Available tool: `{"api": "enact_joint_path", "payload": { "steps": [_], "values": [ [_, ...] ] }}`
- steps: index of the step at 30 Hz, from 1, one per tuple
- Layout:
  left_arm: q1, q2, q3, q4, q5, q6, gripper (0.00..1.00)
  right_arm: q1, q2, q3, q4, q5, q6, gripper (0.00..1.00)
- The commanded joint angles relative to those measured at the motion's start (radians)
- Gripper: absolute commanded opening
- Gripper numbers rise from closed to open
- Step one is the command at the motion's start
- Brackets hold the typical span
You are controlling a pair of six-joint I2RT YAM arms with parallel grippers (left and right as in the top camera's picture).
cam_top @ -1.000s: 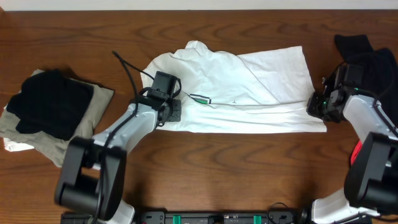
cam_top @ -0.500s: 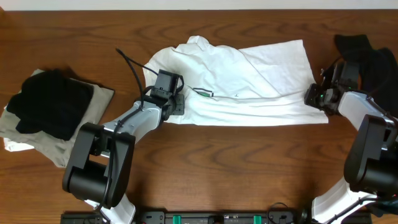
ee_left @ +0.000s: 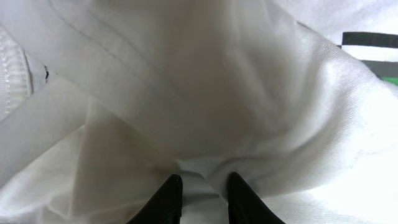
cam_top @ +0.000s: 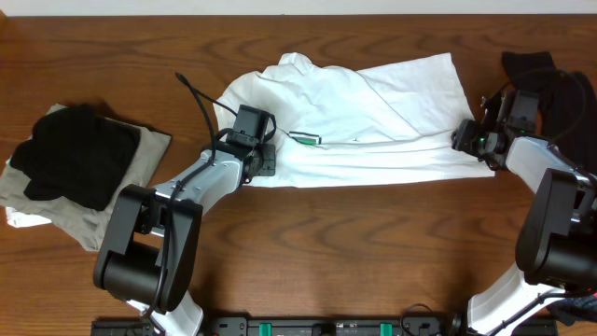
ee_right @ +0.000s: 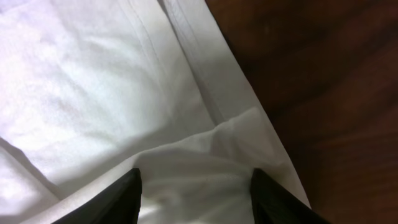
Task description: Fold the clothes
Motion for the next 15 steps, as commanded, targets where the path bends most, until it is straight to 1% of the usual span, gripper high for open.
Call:
{"api": "enact_joint_path", "payload": {
  "steps": [1, 2, 4, 6, 8, 15],
  "values": [
    [0.001, 0.017, -0.016, -0.058, -0.035, 0.017, 0.3, 0.005, 0.034, -0.019, -0.077, 0.057, 0.005, 0.54],
    [0.001, 0.017, -0.016, -0.076, -0.035, 0.017, 0.32, 0.005, 0.034, -0.019, -0.098, 0.083, 0.006, 0.54],
    [0.001, 0.018, -0.016, -0.107, -0.045, 0.016, 0.32, 0.005, 0.034, -0.019, -0.129, 0.142, 0.023, 0.57],
    [0.001, 0.018, -0.02, -0.13, -0.088, 0.016, 0.32, 0.003, 0.034, -0.019, -0.152, 0.18, 0.024, 0.59],
    [0.001, 0.018, -0.027, -0.137, -0.115, 0.016, 0.32, 0.0, 0.034, -0.019, -0.164, 0.179, 0.024, 0.59],
    [0.001, 0.018, -0.071, -0.137, -0.117, 0.005, 0.32, -0.004, 0.035, -0.019, -0.183, 0.18, 0.034, 0.63]
  ]
}}
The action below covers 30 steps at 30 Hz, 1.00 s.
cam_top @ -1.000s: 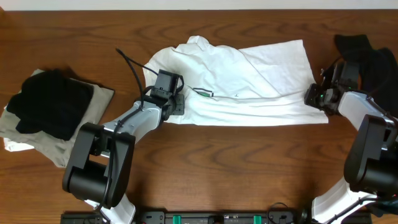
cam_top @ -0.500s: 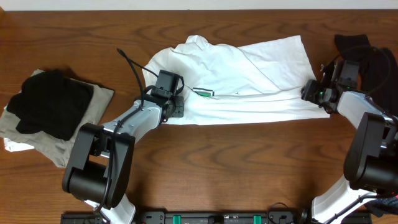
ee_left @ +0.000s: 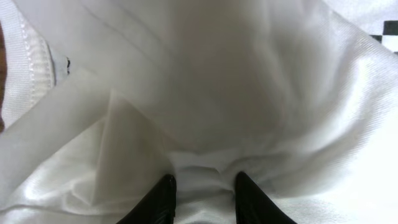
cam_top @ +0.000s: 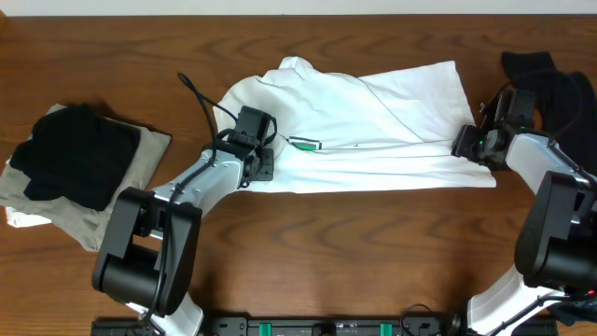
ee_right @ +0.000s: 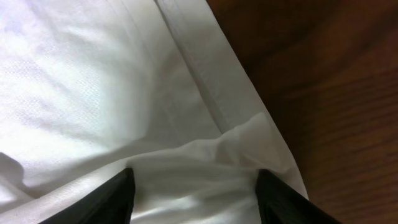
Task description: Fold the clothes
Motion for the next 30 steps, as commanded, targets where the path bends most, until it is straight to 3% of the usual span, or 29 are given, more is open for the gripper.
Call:
{"api": "enact_joint_path", "payload": {
  "steps": [1, 8, 22, 26, 30],
  "values": [
    [0.009, 0.032, -0.083, -0.047, -0.069, 0.005, 0.32, -0.016, 0.048, -0.043, -0.042, 0.1, 0.039, 0.64],
    [0.009, 0.032, -0.124, -0.063, -0.064, -0.041, 0.32, -0.016, 0.048, -0.043, -0.084, 0.113, 0.056, 0.65],
    [0.009, 0.031, -0.124, -0.297, 0.0, -0.063, 0.32, -0.049, 0.048, -0.043, -0.301, 0.143, 0.155, 0.69],
    [0.009, 0.015, -0.115, -0.306, -0.001, -0.062, 0.2, -0.049, 0.046, -0.043, -0.327, 0.132, 0.154, 0.7],
    [0.009, -0.069, -0.095, -0.309, -0.001, -0.051, 0.19, -0.049, 0.004, -0.043, -0.338, 0.079, 0.147, 0.71]
  ]
}}
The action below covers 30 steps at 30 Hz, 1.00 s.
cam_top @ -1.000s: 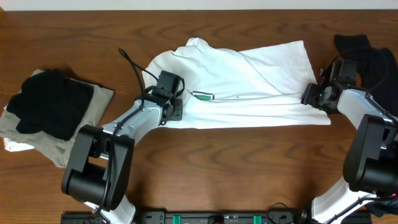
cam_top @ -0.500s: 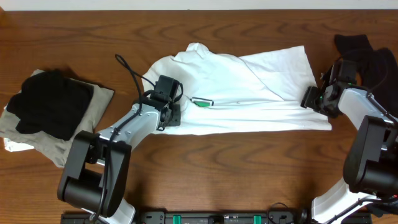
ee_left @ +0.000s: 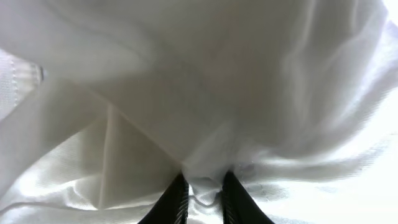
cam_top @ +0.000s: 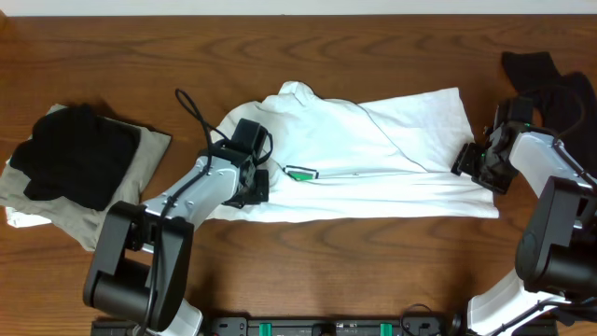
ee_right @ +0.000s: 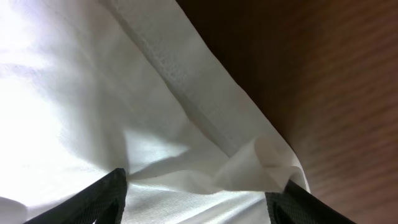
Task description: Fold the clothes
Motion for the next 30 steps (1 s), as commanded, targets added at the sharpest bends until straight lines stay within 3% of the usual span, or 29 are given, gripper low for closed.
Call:
{"api": "enact_joint_path", "payload": {
  "steps": [1, 4, 7, 10, 14, 17, 21, 30],
  "values": [
    [0.012, -0.033, -0.052, -0.045, -0.078, 0.029, 0.19, -0.043, 0.013, -0.06, -0.012, -0.002, 0.013, 0.71],
    [0.012, -0.158, -0.032, -0.044, -0.087, 0.06, 0.23, -0.043, -0.099, -0.049, 0.027, -0.05, -0.033, 0.73],
    [0.012, -0.288, -0.007, -0.016, -0.152, 0.06, 0.51, -0.043, -0.228, -0.034, 0.077, -0.097, -0.056, 0.8],
    [0.016, -0.398, 0.0, 0.094, -0.202, 0.063, 0.53, -0.043, -0.346, -0.031, 0.133, -0.132, -0.056, 0.91],
    [0.052, -0.438, 0.0, 0.299, -0.202, 0.067, 0.56, -0.039, -0.439, -0.031, 0.179, -0.168, -0.055, 0.95],
    [0.096, -0.39, 0.0, 0.45, -0.183, 0.068, 0.59, -0.037, -0.446, -0.032, 0.185, -0.168, -0.055, 0.95],
    [0.155, -0.263, 0.018, 0.632, -0.038, 0.069, 0.64, -0.032, -0.421, -0.033, 0.169, -0.168, -0.059, 0.95],
    [0.176, 0.114, 0.2, 0.847, 0.117, 0.074, 0.65, -0.027, -0.346, -0.033, 0.152, -0.182, -0.063, 0.94]
  ]
}}
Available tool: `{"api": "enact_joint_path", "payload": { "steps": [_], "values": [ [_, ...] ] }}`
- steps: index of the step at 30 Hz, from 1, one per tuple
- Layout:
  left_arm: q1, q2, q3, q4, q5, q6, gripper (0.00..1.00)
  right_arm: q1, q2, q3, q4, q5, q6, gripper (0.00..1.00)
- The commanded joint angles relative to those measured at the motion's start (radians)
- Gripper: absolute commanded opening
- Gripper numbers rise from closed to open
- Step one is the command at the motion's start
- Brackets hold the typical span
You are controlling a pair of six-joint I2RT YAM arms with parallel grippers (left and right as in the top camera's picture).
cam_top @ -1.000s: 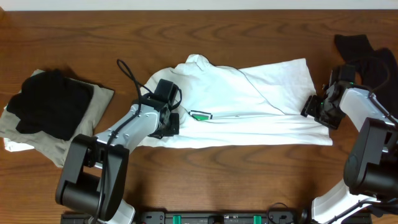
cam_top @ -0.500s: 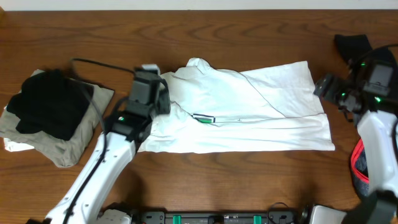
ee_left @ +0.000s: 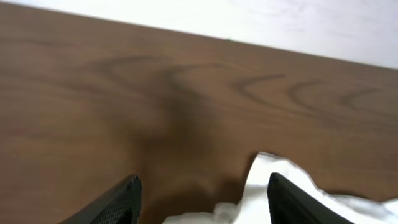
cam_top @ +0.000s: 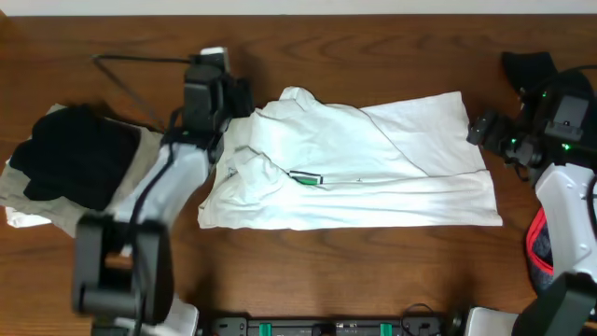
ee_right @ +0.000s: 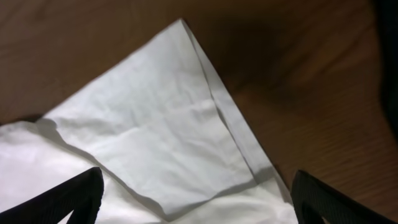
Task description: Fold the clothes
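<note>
A white garment lies flattened across the middle of the table, with a green label on it. My left gripper hovers open at the garment's far left corner. In the left wrist view a white cloth edge shows between the wide-apart fingers. At the garment's right edge my right gripper also stands open. Its wrist view looks down on the garment's far right corner, and nothing is gripped.
A heap of black clothes rests on a folded beige cloth at the left. More dark clothing and something red lie at the right edge. The wooden table shows in front of the garment.
Both grippers have come off the garment and now stand open, farther back: the left at the far left corner, the right beside the right edge. The garment's front edge lies slightly nearer the table's front.
At first the left gripper pinched the garment's near left part while the right gripper's fingers straddled its right hem. At each later moment the front edge lay nearer the table's front and the cloth flatter. Now both grippers are off it and open.
</note>
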Motion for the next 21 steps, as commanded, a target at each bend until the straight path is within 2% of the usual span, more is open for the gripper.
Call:
{"api": "enact_joint_path", "payload": {
  "steps": [1, 6, 10, 14, 21],
  "values": [
    [0.001, 0.114, 0.082, 0.049, 0.091, 0.013, 0.65, 0.014, 0.018, 0.0, -0.003, -0.013, -0.016, 0.94],
    [0.001, 0.264, 0.156, 0.065, 0.185, 0.01, 0.64, 0.015, 0.022, 0.0, -0.005, -0.012, -0.025, 0.93],
    [0.001, 0.348, 0.176, 0.066, 0.2, -0.016, 0.63, 0.015, 0.022, 0.0, -0.008, -0.012, -0.025, 0.93],
    [0.0, 0.386, 0.176, 0.057, 0.248, -0.019, 0.59, 0.014, 0.022, 0.0, -0.006, -0.012, -0.025, 0.93],
    [-0.011, 0.389, 0.176, 0.008, 0.284, -0.019, 0.6, 0.014, 0.022, 0.0, -0.007, -0.012, -0.025, 0.93]
  ]
}}
